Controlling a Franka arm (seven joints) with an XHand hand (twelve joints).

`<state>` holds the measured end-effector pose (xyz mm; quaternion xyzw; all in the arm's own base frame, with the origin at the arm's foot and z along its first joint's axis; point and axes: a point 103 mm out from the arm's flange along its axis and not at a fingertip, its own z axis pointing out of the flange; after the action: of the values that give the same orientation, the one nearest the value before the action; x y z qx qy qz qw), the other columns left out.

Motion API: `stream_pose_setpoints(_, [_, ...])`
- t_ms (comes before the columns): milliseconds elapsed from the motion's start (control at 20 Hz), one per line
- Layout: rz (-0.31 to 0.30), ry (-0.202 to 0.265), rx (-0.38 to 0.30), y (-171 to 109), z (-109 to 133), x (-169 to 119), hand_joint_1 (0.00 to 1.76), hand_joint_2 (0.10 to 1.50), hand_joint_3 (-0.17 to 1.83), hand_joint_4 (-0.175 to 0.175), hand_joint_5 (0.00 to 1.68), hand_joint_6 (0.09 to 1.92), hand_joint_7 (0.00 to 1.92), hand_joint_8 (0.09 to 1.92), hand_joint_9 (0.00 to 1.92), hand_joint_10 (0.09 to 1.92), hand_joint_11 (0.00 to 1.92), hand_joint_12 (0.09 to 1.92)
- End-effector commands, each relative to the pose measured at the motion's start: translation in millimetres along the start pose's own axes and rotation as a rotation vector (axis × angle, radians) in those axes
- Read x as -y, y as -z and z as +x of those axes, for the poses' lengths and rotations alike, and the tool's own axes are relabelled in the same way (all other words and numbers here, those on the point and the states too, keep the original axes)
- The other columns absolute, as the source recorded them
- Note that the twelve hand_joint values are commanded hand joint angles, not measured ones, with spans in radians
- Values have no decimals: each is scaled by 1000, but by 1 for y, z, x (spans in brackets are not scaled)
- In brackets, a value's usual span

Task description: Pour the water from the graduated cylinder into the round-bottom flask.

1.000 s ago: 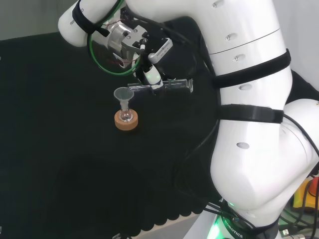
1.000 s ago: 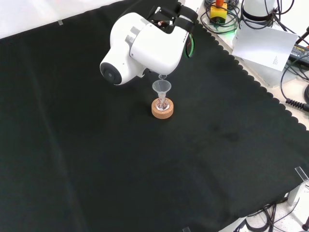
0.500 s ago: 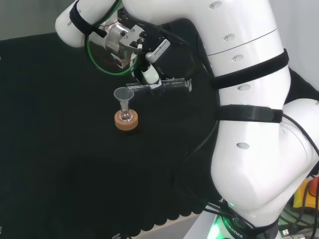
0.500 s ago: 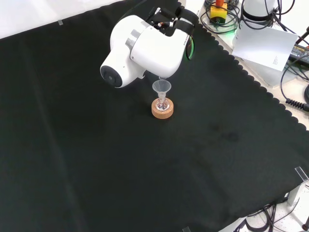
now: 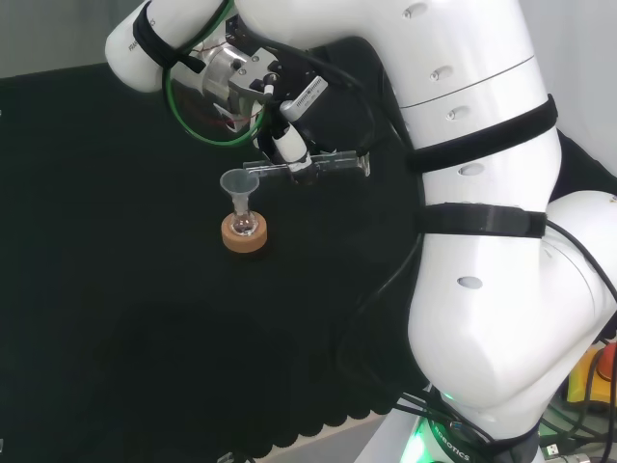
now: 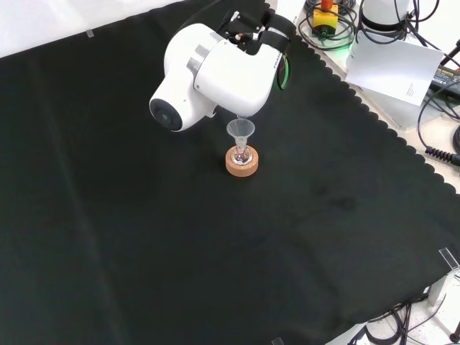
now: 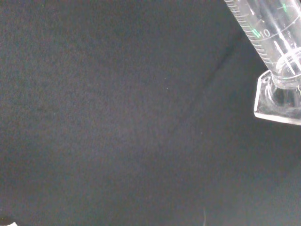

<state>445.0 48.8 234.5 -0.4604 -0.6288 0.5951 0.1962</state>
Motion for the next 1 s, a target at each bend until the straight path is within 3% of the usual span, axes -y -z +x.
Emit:
stream_pose_setpoints(50, [0,-1,-1,0,0,0,1249,1138,-1,-175,920,1087,956,1074,1439,87,1212,781])
stream_pose_setpoints(600, [-23,-11,-10,7,6,-4,1250,1137,-1,-175,923,1083,959,1069,1441,87,1214,777])
stream_pose_setpoints(1000, [-120,3,-23,10,1,6,1250,1136,-1,-175,926,1080,961,1066,1442,87,1214,774])
